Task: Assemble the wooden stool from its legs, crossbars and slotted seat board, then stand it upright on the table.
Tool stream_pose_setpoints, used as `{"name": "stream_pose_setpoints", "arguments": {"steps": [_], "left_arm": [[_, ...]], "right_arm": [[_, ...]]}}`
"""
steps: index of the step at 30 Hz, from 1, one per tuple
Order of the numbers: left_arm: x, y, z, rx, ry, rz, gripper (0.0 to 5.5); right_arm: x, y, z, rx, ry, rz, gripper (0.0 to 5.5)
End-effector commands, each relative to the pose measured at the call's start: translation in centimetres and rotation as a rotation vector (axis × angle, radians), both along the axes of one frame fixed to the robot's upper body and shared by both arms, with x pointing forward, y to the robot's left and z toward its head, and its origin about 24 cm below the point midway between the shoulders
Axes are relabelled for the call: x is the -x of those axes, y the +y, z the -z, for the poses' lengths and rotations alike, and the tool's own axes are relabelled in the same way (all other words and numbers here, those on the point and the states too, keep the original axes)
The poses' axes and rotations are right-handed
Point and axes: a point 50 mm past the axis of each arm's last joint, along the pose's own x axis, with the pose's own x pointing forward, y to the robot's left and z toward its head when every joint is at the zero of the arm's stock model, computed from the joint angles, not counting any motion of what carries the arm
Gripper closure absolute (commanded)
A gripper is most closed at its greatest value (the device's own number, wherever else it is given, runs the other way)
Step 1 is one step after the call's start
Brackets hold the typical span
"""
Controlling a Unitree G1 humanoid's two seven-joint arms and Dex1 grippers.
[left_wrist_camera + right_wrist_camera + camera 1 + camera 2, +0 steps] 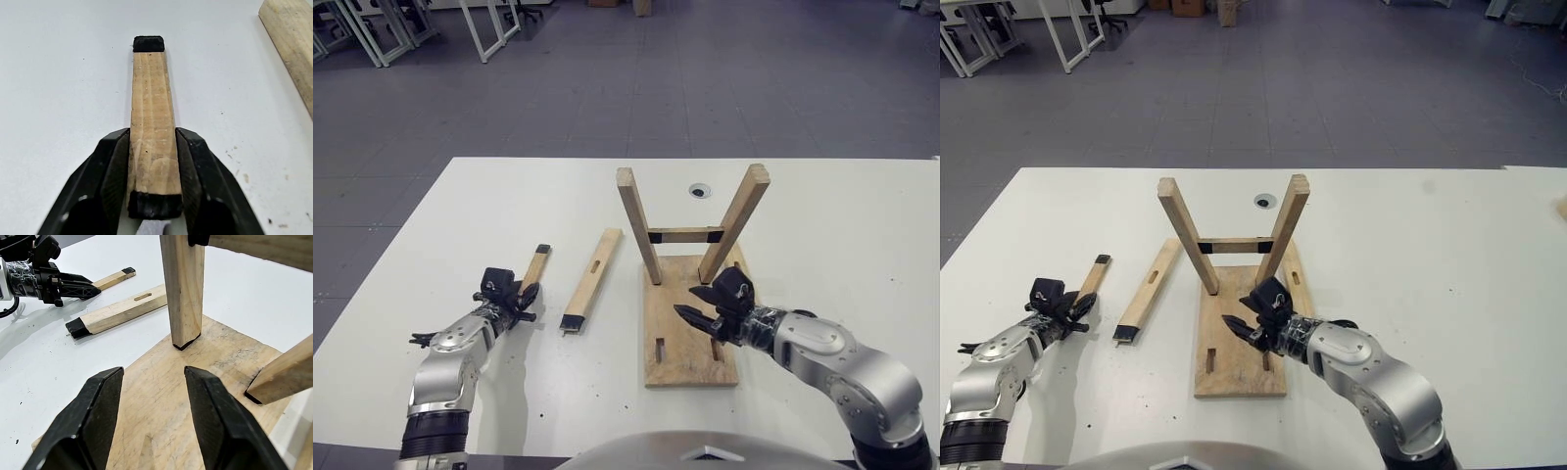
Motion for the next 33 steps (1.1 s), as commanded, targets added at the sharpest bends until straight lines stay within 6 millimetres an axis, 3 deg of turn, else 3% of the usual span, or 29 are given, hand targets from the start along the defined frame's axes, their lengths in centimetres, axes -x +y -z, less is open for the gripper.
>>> {"name": "stream_pose_setpoints", "arguments": {"steps": [1, 3, 6, 8, 11, 15, 18, 26, 33], "left_arm": [[4.1, -0.3, 4.4, -0.014, 0.232, -0.045, 4.18], [3.1, -0.9, 2.7, -0.003, 0.054, -0.040, 4.18], [1.5, -2.9, -2.1, 0.043, -0.306, -0.031, 4.18], [2.4, -5.3, -5.0, 0.102, -0.475, 0.098, 4.18], [4.6, -7.4, -6.9, 0.162, -0.544, 0.233, 4.18], [6.8, -9.2, -7.0, 0.292, -0.487, 0.364, 4.18], [7.2, -9.5, -7.4, 0.335, -0.463, 0.422, 4.18], [6.0, -11.3, -7.4, 0.378, -0.478, 0.509, 4.18], [5.3, -12.9, -6.5, 0.387, -0.472, 0.559, 4.18]], "right_arm": [[-0.6, -0.5, -0.4, 0.015, -0.011, 0.007, 3.23], [-1.0, -0.9, -0.3, 0.017, -0.010, 0.026, 3.23], [-1.8, -1.6, -0.3, -0.009, 0.007, 0.084, 3.23], [-2.2, -2.1, -0.1, -0.048, 0.041, 0.130, 3.23], [-2.6, -2.6, 0.0, -0.130, 0.101, 0.172, 3.23], [-3.5, -1.9, -1.4, -0.405, 0.229, 0.165, 3.23], [-4.2, -1.2, -2.7, -0.550, 0.274, 0.129, 3.23], [-4.1, 3.1, -3.7, -0.663, 0.372, 0.029, 3.23], [-4.3, 4.6, -4.1, -0.685, 0.387, 0.014, 3.23]]}}
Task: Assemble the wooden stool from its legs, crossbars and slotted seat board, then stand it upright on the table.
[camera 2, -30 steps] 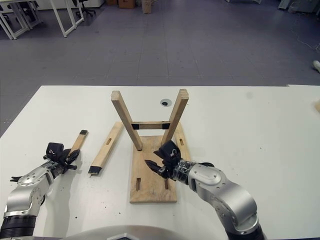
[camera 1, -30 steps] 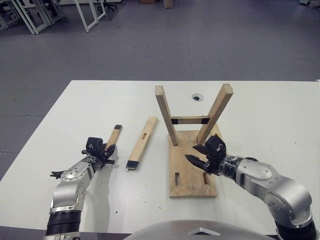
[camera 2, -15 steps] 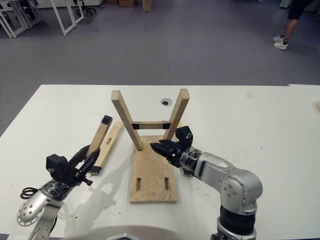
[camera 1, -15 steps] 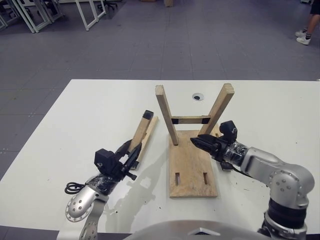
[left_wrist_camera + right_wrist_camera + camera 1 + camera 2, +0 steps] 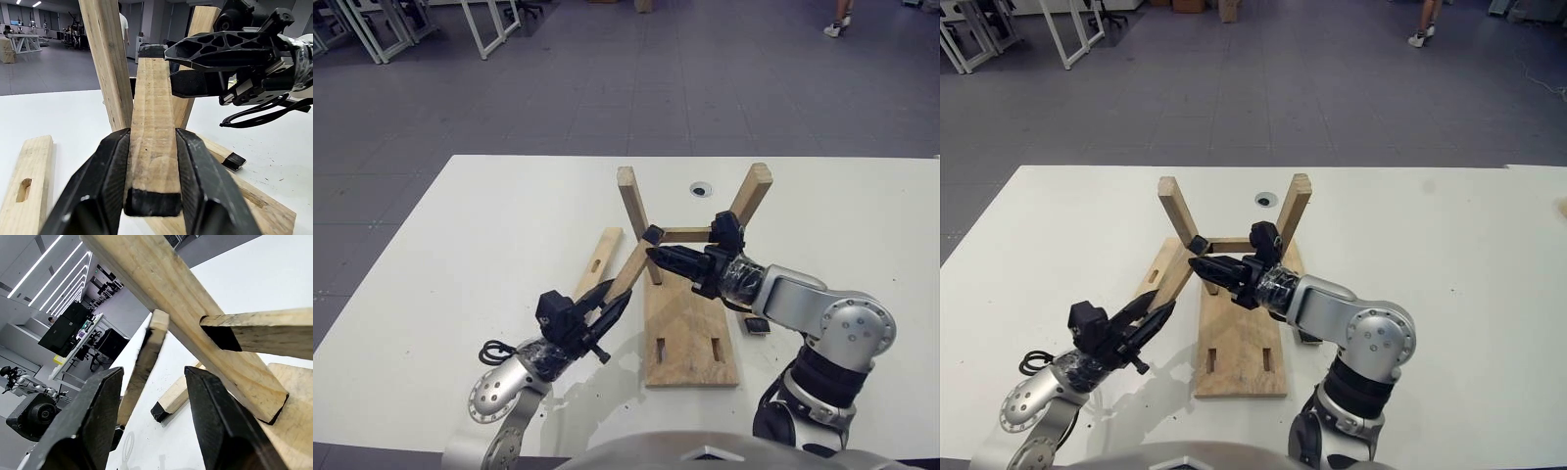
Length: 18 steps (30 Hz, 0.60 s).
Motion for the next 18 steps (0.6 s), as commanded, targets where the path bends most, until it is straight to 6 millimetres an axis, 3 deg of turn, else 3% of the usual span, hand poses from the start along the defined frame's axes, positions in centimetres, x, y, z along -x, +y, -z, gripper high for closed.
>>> {"name": "stream_pose_setpoints", "arguments": {"steps": [1, 5, 13, 18], "left_arm": [[-0.5, -0.6, 0.6, -0.012, -0.005, 0.023, 4.18], [-0.4, -1.2, 0.8, -0.008, -0.005, 0.028, 4.18], [-0.5, -1.5, 0.8, 0.025, 0.005, -0.051, 4.18], [-0.9, -2.2, 0.1, 0.079, 0.016, -0.061, 4.18]], "right_arm": [[0.0, 2.4, -0.8, -0.126, 0.013, -0.040, 3.23], [-0.7, 3.5, -1.2, -0.166, 0.019, -0.027, 3.23], [-1.1, 4.9, -0.8, -0.243, 0.063, 0.047, 4.78], [-1.0, 5.1, -0.8, -0.250, 0.073, 0.081, 5.07]]}}
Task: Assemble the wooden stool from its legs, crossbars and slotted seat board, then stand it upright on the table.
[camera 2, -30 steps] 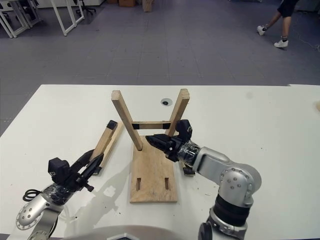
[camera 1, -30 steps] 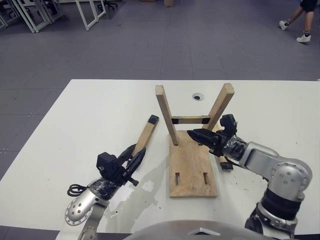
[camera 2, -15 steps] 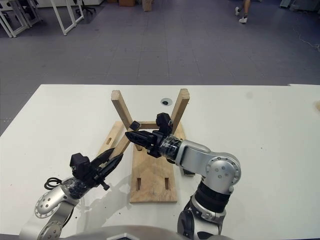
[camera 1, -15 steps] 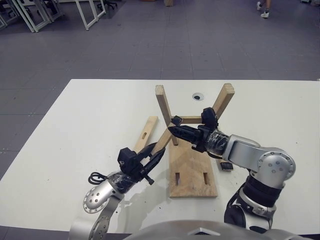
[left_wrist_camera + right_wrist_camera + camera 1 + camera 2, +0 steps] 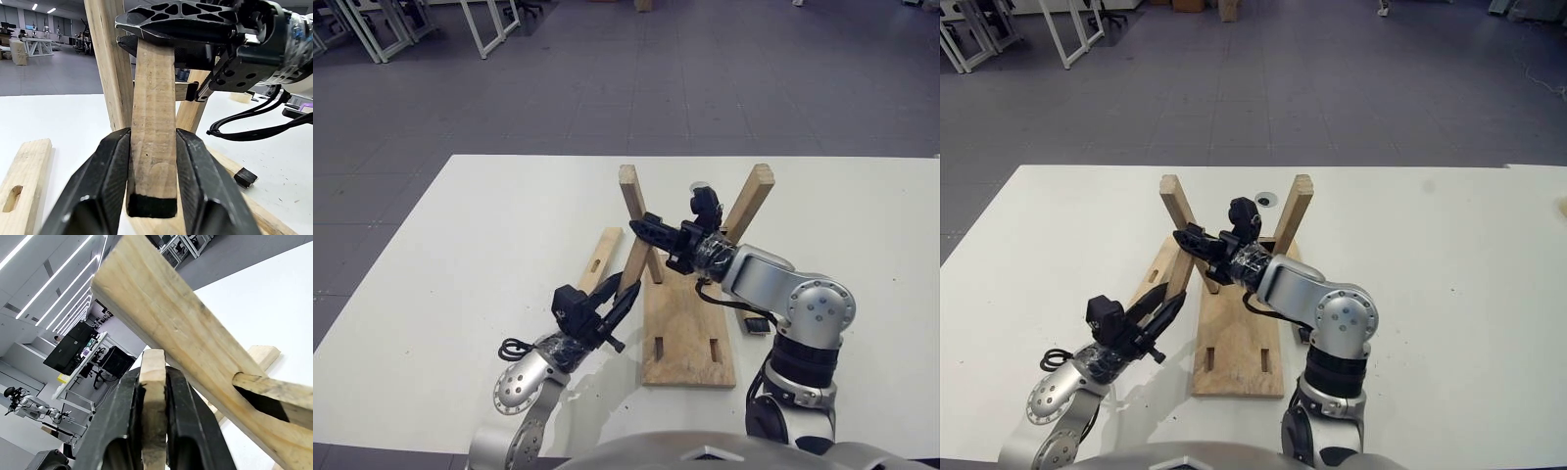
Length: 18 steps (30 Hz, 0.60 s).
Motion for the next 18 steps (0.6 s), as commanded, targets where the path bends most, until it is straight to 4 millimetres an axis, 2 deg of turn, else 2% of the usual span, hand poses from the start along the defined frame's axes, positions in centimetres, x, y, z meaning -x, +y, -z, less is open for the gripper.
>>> {"name": "stream_pose_setpoints", "arguments": {"steps": [1, 2, 3, 6, 12, 14, 15, 16, 18], "left_arm": [[-0.1, -0.5, -0.5, 0.042, 0.028, 0.031, 4.18], [-0.1, -0.4, -0.8, 0.078, 0.037, 0.049, 4.18], [0.0, -0.5, -1.1, 0.116, 0.044, 0.073, 3.80], [-0.2, -0.8, -2.3, 0.198, 0.065, 0.150, 3.31], [-1.2, 1.3, -1.3, 0.075, 0.146, 0.174, 2.45], [-1.4, 1.9, -1.4, 0.100, 0.191, 0.206, 2.45], [-1.6, 2.2, -1.5, 0.115, 0.213, 0.215, 2.45], [-1.9, 2.7, -1.3, 0.106, 0.244, 0.177, 2.45], [-2.5, 3.7, 0.5, -0.042, 0.331, 0.027, 2.45]], "right_arm": [[1.2, 2.1, 0.3, -0.166, 0.080, 0.000, 5.07], [1.2, 2.0, 0.5, -0.156, 0.080, -0.002, 5.07], [1.3, 1.9, 0.6, -0.144, 0.077, -0.005, 5.07], [1.3, 0.8, 1.2, -0.097, 0.073, 0.008, 5.07], [1.8, 0.0, 1.4, -0.066, 0.054, -0.009, 5.07], [2.6, -1.4, 1.7, 0.011, 0.017, -0.018, 5.07], [3.1, -2.8, 1.6, 0.057, -0.007, -0.005, 5.07], [3.7, -4.4, 1.4, 0.106, -0.034, 0.021, 5.07], [4.3, -7.8, 0.7, 0.264, -0.108, 0.115, 5.07]]}}
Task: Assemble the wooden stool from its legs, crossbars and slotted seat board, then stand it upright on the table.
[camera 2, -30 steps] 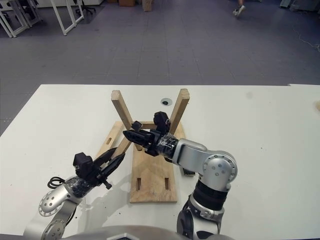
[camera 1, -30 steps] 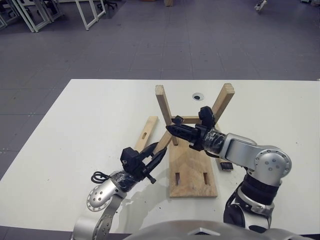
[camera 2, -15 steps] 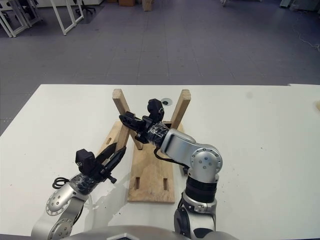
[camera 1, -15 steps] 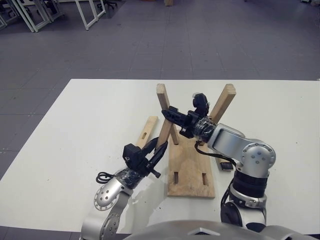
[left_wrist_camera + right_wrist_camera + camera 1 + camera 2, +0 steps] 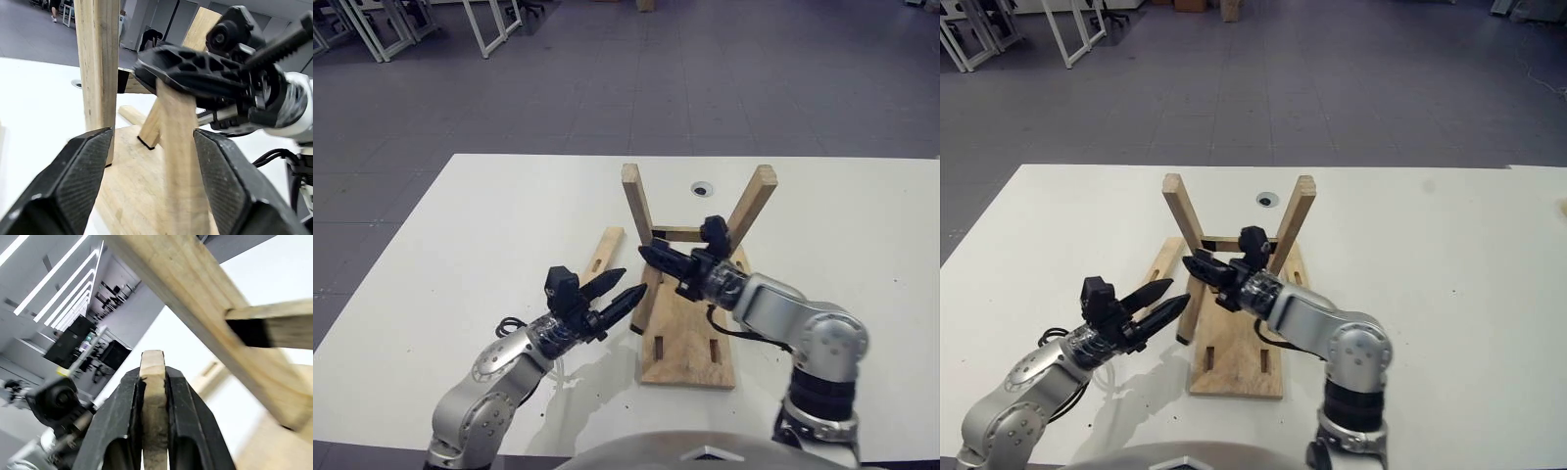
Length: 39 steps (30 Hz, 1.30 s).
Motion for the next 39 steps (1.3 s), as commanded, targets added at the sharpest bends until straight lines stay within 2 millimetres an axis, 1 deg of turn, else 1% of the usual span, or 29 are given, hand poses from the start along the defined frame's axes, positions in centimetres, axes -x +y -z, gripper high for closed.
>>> {"name": "stream_pose_setpoints", "arguments": {"steps": [1, 2, 3, 4, 8, 10, 12, 16, 20, 22, 24, 29, 33, 37, 39], "left_arm": [[-1.1, 1.8, 2.7, -0.239, 0.135, -0.207, 2.45], [-1.2, 1.9, 3.4, -0.257, 0.176, -0.277, 2.45], [-1.2, 1.7, 3.9, -0.252, 0.203, -0.317, 2.45], [-1.3, 1.4, 4.1, -0.248, 0.221, -0.336, 2.45], [-1.7, 0.4, 4.8, -0.294, 0.232, -0.366, 2.45], [-1.7, 0.5, 5.0, -0.310, 0.235, -0.389, 2.45], [-1.6, 0.4, 5.2, -0.329, 0.235, -0.394, 2.45], [-1.5, 0.1, 5.7, -0.337, 0.247, -0.395, 2.45], [-1.3, -0.1, 6.2, -0.340, 0.262, -0.407, 2.45], [-1.2, -0.3, 6.4, -0.343, 0.267, -0.407, 2.45], [-1.3, -0.3, 6.5, -0.346, 0.265, -0.406, 2.45], [-1.6, -0.2, 6.4, -0.356, 0.257, -0.395, 2.45], [-1.9, -0.1, 6.2, -0.361, 0.249, -0.392, 2.45], [-2.0, -0.1, 6.1, -0.364, 0.245, -0.389, 2.45], [-2.1, -0.2, 6.1, -0.365, 0.244, -0.386, 2.45]], "right_arm": [[1.0, -5.2, -1.2, 0.248, -0.118, 0.146, 5.07], [0.9, -5.9, -1.4, 0.284, -0.141, 0.191, 5.07], [0.9, -6.4, -1.6, 0.295, -0.168, 0.239, 5.07], [0.7, -7.1, -1.4, 0.326, -0.176, 0.298, 5.07], [-0.9, -9.7, 0.3, 0.532, -0.228, 0.596, 5.07], [-1.9, -10.4, 0.9, 0.580, -0.268, 0.688, 5.07], [-2.8, -10.4, 1.2, 0.590, -0.298, 0.734, 5.07], [-4.2, -9.5, 1.6, 0.593, -0.345, 0.762, 5.07], [-4.9, -8.3, 1.0, 0.555, -0.385, 0.759, 5.07], [-5.0, -7.7, 1.1, 0.541, -0.385, 0.737, 5.07], [-5.1, -7.1, 2.3, 0.543, -0.357, 0.709, 5.07], [-5.2, -6.5, 4.8, 0.563, -0.300, 0.691, 5.07], [-5.4, -6.8, 6.0, 0.584, -0.288, 0.705, 5.07], [-5.8, -6.8, 6.3, 0.597, -0.307, 0.714, 5.07], [-5.6, -6.9, 7.3, 0.631, -0.300, 0.706, 5.07]]}}
